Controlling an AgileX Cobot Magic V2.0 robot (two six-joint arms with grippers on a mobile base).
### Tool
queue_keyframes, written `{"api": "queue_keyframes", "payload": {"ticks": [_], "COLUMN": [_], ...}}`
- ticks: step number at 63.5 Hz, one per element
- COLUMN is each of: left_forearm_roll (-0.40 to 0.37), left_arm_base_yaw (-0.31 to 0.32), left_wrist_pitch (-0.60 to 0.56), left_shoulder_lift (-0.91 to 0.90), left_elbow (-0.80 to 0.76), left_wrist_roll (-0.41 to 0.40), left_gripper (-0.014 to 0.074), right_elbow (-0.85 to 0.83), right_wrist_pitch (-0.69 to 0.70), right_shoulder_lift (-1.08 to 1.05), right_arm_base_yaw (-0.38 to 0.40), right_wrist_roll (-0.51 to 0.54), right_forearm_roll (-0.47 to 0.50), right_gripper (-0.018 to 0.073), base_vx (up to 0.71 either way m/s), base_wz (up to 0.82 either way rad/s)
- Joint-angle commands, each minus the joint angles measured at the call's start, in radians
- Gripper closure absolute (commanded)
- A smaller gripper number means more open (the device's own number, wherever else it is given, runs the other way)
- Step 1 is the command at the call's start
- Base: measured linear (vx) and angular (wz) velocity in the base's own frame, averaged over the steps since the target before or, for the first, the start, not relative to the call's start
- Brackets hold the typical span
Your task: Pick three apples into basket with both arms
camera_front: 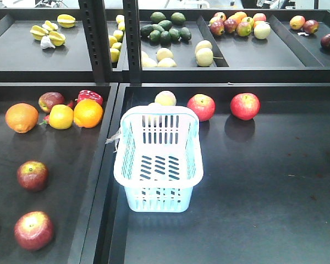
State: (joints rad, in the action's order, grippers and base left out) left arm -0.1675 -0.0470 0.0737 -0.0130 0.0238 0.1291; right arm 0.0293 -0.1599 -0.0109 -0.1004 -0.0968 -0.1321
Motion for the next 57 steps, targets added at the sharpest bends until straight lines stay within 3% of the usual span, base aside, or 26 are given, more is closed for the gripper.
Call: {"api": "queue_keyframes", "payload": {"ticks": [1, 23, 30, 36, 40, 46, 53, 57], "left_forearm_roll": [-0.008, -0.01, -0.098, -0.248, -0.318, -0.37, -0.377, -0.405], "left_arm_base_yaw": [-0.002, -0.002, -0.002, -0.002, -0.002, -0.002, -0.002, -0.002], "left_wrist_pitch": [-0.074, -0.087, -0.089, -0.089, -0.089, -0.086, -0.108, -0.11], "left_shoulder_lift": [-0.014, -0.014, -0.014, -0.014, -0.014, -0.014, -0.014, -0.014], "left_elbow": [0.024, 0.023, 0.023, 0.023, 0.023, 0.023, 0.023, 0.016], "left_wrist_roll": [-0.001, -0.014, -0.129, -0.304, -0.377, -0.422, -0.434, -0.488], "left_gripper": [0.0603, 0.0603, 0.0603, 0.0603, 0.0603, 0.0603, 0.0603, 0.0603], "right_elbow": [0.013, 0.013, 0.013, 0.013, 0.013, 0.013, 0.013, 0.013], "right_wrist_pitch": [0.067, 0.067, 0.067, 0.067, 0.067, 0.067, 0.067, 0.067], "right_shoulder_lift": [-0.01, -0.01, -0.01, -0.01, -0.01, -0.01, -0.01, -0.01], "right_arm_base_yaw": [0.008, 0.008, 0.008, 0.008, 0.008, 0.008, 0.008, 0.008], "right_wrist_roll": [0.008, 0.008, 0.008, 0.008, 0.008, 0.008, 0.008, 0.008], "right_forearm_roll": [-0.01, -0.01, -0.01, -0.01, -0.01, -0.01, -0.01, -0.01], "right_gripper": [0.0561, 0.0561, 0.0561, 0.0561, 0.0561, 0.0561, 0.0561, 0.0561], "base_vx": [0.0, 0.0, 0.0, 0.0, 0.0, 0.0, 0.0, 0.0], "base_wz": [0.0, 0.0, 0.0, 0.0, 0.0, 0.0, 0.0, 0.0]}}
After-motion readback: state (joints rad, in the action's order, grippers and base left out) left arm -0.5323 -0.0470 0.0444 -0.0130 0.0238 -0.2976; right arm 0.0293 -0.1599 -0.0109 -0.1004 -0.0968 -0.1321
